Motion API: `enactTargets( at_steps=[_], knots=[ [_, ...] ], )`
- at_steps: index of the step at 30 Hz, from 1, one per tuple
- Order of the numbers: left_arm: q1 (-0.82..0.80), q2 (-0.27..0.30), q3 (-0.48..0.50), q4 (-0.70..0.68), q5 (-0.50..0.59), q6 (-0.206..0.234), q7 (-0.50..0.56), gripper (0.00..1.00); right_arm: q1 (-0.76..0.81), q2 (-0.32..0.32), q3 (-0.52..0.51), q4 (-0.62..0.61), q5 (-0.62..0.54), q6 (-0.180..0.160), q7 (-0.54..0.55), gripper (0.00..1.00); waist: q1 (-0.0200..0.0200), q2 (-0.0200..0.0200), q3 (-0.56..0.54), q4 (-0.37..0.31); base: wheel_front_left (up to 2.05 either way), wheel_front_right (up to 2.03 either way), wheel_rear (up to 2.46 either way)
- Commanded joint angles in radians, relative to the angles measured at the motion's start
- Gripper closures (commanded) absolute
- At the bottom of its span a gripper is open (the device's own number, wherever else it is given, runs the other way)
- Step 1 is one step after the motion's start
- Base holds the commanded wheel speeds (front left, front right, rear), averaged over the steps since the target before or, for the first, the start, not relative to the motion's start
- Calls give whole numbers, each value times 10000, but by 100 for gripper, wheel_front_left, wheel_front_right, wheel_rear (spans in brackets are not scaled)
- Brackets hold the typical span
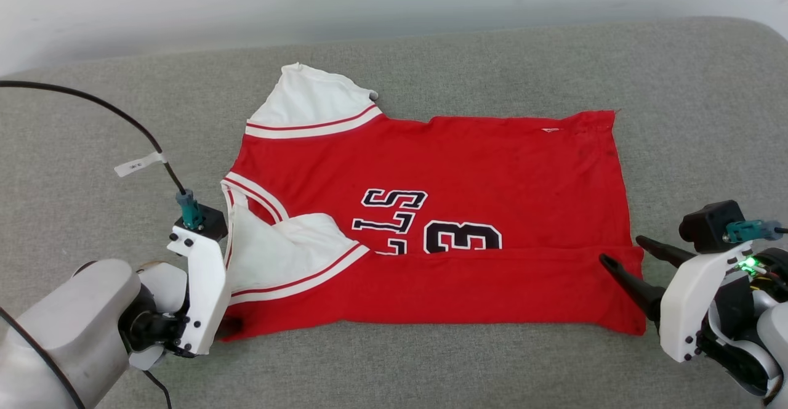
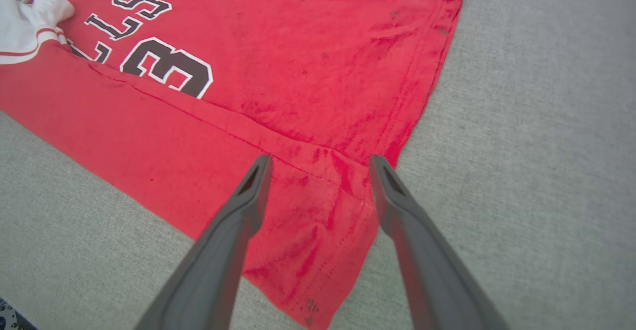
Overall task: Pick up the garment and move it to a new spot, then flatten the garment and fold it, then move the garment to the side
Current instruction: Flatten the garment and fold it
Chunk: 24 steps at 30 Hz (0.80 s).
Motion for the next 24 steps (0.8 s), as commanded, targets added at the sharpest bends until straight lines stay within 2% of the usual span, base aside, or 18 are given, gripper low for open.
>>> enactTargets(
  at_steps=[1, 5, 9, 10, 18, 21, 24],
  knots=[
    [396, -218, -246, 131, -9, -60, -31, 100, -75, -84, -8, -19, -10, -4, 83, 0, 1, 0, -77, 34, 0, 0, 0],
    [218, -136, -26, -119, -125, -178, -416, 100, -305, -471, -19, -248, 16, -5, 508, 0, 1, 0, -263, 110, 0, 0, 0],
    [-8, 134, 51, -540, -34, -227, -692, 100, -508, -1029, 175, -614, 267, -4, 1655, 0, 1, 0, -435, 184, 0, 0, 0],
    [-8, 134, 51, -540, -34, -227, -692, 100, -508, -1029, 175, -614, 267, -4, 1655, 0, 1, 0, -435, 184, 0, 0, 0],
    [-90, 413, 106, -1453, 22, -241, -943, 100, -1150, -2207, 868, -1419, 1150, -4, 4769, 0, 1, 0, -549, 351, 0, 0, 0],
    [-139, 332, 125, -1696, 33, -144, -999, 100, -1263, -2297, 1077, -1303, 1644, -4, 5590, 0, 1, 0, -481, 482, 0, 0, 0],
    [-222, 262, 109, -1882, 117, -84, -1011, 100, -1326, -2102, 1172, -985, 1956, -4, 6145, 0, 1, 0, -365, 605, 0, 0, 0]
  ],
)
